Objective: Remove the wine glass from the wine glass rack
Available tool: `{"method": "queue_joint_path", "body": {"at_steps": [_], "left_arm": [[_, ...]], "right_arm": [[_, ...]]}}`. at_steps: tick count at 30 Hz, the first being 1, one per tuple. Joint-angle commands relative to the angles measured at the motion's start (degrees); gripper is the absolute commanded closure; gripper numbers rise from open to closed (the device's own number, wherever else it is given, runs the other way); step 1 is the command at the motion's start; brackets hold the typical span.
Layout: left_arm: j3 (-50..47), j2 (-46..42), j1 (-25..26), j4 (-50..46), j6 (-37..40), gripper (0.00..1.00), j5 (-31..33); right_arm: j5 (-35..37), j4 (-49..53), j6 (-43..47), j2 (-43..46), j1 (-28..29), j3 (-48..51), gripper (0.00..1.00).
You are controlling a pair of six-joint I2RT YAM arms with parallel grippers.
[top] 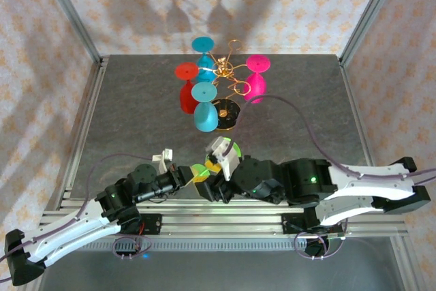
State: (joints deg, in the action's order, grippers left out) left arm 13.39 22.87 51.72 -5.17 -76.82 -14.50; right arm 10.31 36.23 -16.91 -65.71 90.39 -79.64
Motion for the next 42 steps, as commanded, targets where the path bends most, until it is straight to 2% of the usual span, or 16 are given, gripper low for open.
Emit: {"method": "queue_joint_path", "body": {"at_steps": [1, 8, 12, 19, 32, 38, 42], "left_arm": [[-0.97, -1.1, -0.21, 5.14, 2.39, 1.0, 1.03], [-2.29, -1.71, -0.2, 7.87, 3.6, 1.0, 0.6], [-3.35, -2.55, -0.16, 8.86, 3.41, 1.0, 1.35], [-3.55, -3.97, -0.16, 8.08, 3.43, 1.0, 1.88], [-3.07, -4.66, -0.15, 6.68, 3.78, 1.0, 2.3], [-2.34, -4.49, -0.15, 6.05, 4.31, 1.0, 2.54], [-1.89, -4.24, -0.21, 5.76, 4.63, 1.0, 2.53]], "right_arm": [[-4.16, 7.41, -4.53, 0.9, -4.04, -3.19, 0.41], [-11.55, 8.41, -7.29, 3.55, -14.41, -0.91, 0.36], [-13.78, 8.6, -7.53, 3.41, -17.47, -0.2, 0.38], [-14.93, 8.99, -7.18, 1.19, -18.32, 0.6, 0.42], [-17.71, 6.79, -7.49, -1.52, -18.32, 1.76, 0.62], [-18.18, 6.83, -7.41, -1.88, -18.32, 1.61, 0.67], [-18.27, 6.84, -7.43, -1.93, -18.3, 1.59, 0.75]]}}
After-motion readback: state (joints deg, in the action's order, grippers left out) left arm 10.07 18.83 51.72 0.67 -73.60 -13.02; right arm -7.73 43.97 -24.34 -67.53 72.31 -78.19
